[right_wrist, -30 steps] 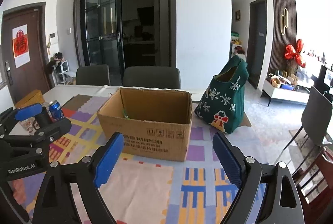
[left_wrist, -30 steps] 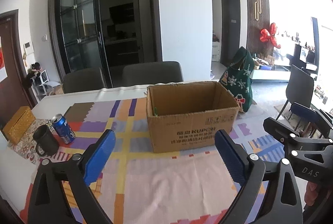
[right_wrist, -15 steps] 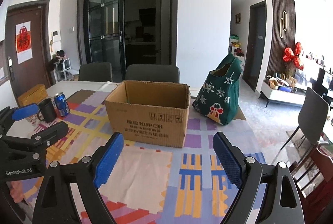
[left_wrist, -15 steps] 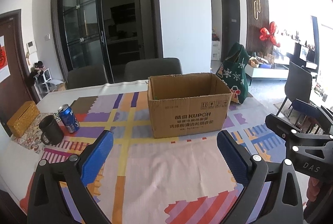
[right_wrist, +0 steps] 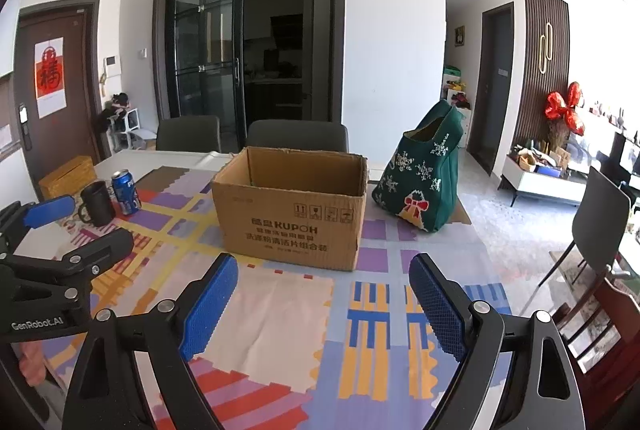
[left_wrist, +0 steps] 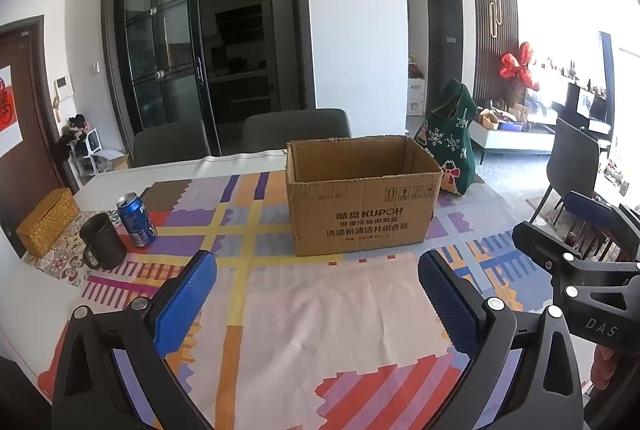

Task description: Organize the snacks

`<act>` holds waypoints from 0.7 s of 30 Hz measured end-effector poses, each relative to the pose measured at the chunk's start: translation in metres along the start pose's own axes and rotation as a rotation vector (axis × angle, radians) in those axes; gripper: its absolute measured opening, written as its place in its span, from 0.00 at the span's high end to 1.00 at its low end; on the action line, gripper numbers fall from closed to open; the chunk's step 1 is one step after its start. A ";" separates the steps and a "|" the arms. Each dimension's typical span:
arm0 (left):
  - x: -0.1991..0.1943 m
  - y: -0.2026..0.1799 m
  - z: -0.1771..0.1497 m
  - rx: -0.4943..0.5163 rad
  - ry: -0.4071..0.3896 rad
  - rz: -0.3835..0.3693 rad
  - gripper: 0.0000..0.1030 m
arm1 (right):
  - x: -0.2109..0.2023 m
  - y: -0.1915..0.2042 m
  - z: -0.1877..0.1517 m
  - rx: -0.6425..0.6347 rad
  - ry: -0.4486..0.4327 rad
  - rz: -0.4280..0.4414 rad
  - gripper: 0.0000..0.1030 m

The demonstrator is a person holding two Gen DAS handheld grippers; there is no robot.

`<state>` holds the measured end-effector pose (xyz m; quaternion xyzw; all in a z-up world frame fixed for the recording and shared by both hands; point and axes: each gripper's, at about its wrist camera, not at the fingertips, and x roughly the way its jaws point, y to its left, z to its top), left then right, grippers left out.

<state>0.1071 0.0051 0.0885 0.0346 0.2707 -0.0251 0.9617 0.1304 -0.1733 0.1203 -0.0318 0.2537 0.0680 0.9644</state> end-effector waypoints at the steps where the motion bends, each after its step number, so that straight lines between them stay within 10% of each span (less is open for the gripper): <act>1: 0.000 0.000 0.000 0.000 0.001 -0.001 0.00 | -0.001 0.000 0.000 0.001 -0.001 0.001 0.14; 21: -0.009 0.007 0.000 -0.021 -0.004 -0.006 0.00 | -0.003 0.000 -0.001 0.001 0.002 -0.003 0.14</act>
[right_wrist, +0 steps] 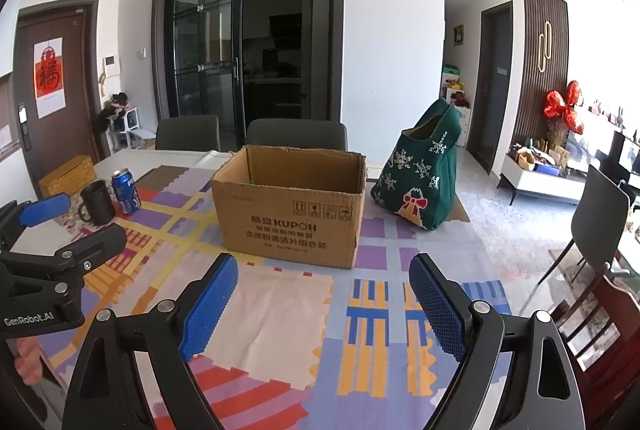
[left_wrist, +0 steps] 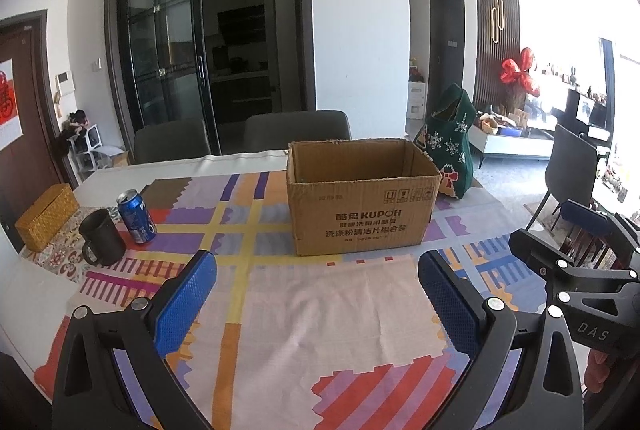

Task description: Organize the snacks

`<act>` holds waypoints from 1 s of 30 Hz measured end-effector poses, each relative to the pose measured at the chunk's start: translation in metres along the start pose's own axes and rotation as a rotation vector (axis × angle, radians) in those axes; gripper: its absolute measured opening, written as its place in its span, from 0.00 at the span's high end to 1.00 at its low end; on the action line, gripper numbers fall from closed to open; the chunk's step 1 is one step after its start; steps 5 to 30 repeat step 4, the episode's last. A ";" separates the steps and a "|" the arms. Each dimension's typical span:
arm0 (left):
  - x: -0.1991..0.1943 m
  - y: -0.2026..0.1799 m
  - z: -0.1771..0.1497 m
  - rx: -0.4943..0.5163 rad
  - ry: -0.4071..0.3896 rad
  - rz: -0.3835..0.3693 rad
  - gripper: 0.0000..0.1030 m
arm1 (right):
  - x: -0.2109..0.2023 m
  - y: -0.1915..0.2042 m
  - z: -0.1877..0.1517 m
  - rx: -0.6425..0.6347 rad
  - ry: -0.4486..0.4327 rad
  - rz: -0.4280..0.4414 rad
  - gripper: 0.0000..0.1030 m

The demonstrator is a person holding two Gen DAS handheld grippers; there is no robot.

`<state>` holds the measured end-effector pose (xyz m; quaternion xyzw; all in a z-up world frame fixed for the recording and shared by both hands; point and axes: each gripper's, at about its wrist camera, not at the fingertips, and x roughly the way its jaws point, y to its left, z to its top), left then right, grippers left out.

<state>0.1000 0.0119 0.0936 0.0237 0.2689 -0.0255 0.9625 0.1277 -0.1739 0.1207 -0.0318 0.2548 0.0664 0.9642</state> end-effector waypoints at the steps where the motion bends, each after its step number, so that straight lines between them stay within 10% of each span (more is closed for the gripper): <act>1: 0.000 0.000 0.000 -0.001 0.000 0.001 0.00 | 0.000 0.000 0.000 -0.001 0.000 0.000 0.14; 30: 0.001 0.000 0.001 -0.001 0.000 0.002 0.00 | 0.000 0.001 0.001 0.000 0.000 0.000 0.14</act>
